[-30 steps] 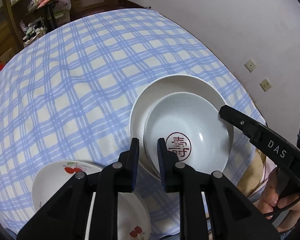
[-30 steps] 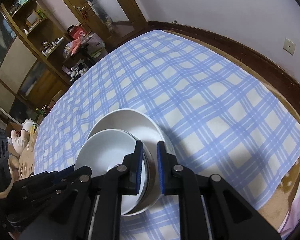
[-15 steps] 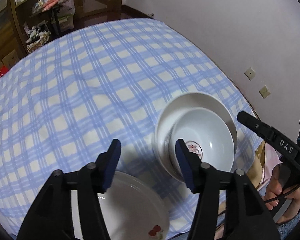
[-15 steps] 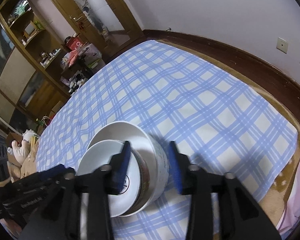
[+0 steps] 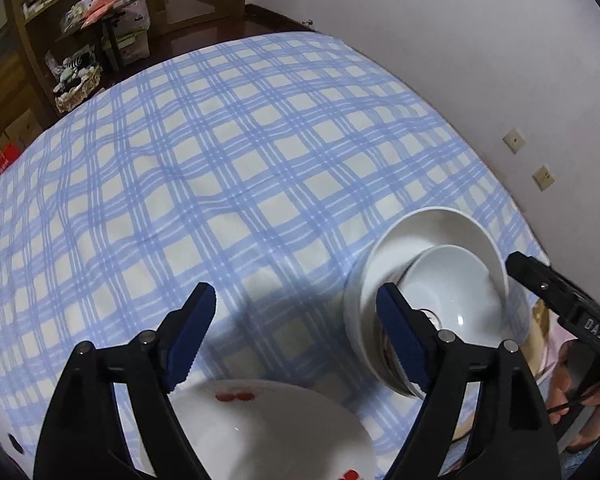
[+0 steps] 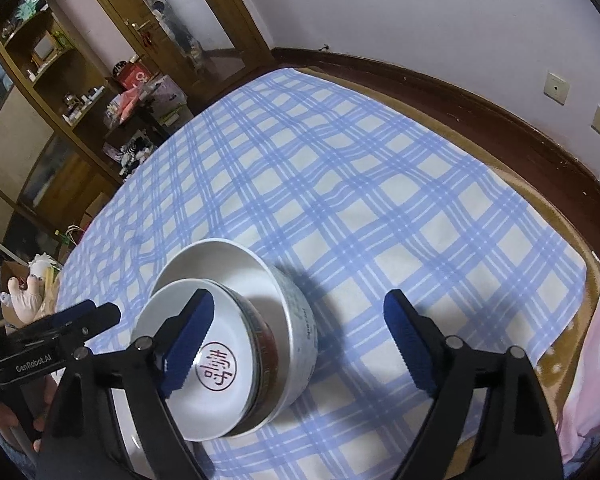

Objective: Organize plates and bowls
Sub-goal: 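Withdraw both open grippers from the bowl stack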

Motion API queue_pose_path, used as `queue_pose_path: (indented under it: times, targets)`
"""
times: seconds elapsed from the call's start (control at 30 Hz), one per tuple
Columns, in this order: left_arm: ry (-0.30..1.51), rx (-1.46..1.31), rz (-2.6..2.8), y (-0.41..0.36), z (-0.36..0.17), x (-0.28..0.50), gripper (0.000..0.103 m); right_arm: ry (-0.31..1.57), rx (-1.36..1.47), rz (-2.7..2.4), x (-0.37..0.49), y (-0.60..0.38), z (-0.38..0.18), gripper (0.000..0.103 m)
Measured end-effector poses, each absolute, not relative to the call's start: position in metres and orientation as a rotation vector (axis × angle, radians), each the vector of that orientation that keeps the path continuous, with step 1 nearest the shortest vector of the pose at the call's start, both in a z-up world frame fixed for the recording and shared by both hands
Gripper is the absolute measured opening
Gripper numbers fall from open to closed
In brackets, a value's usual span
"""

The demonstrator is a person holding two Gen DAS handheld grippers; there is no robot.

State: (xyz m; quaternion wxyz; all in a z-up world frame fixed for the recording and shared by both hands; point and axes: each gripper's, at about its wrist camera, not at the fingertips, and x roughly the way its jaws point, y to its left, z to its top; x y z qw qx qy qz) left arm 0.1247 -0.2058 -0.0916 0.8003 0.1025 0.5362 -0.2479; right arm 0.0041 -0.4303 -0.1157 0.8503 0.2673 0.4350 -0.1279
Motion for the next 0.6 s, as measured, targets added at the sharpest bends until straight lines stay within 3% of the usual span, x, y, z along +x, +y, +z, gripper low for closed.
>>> queue_pose_path:
  times: [0.6]
  targets:
    - [1.215,0.240,-0.559,-0.213,-0.118,0.136,0.082,1.008,0.573,-0.297,0.008,-0.439,-0.132,0.092]
